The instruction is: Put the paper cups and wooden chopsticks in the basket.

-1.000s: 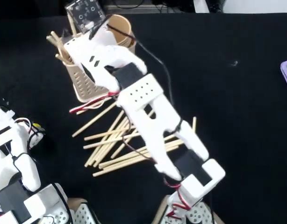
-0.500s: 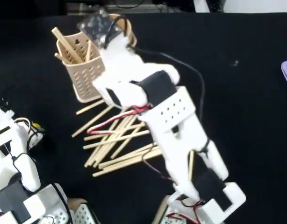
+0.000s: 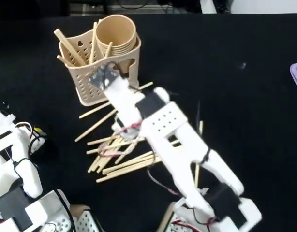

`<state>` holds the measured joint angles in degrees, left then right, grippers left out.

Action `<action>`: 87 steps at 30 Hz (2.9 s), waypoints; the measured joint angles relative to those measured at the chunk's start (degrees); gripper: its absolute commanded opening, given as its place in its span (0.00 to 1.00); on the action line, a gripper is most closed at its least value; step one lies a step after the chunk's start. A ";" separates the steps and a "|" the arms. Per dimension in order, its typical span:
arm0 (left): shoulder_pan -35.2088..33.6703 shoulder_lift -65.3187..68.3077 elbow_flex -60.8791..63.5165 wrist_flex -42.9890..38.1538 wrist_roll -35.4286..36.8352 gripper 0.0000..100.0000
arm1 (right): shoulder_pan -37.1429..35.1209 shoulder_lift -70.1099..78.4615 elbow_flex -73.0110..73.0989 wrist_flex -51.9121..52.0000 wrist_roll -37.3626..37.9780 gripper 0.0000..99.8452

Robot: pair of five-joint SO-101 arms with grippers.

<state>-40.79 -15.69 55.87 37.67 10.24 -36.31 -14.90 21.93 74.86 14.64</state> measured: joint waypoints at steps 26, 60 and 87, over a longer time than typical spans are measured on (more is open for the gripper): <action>0.00 0.00 0.00 0.00 0.00 0.24 | 0.00 -6.42 36.75 -21.01 30.07 0.33; 0.00 0.00 0.00 0.00 0.00 0.24 | 0.00 -10.73 18.90 0.79 27.96 0.01; 0.00 0.00 0.00 0.00 0.00 0.24 | -3.69 -5.10 8.44 -92.04 -13.98 0.01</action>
<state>-40.79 -15.69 55.87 37.67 10.24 -40.00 -20.00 30.37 -17.19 0.66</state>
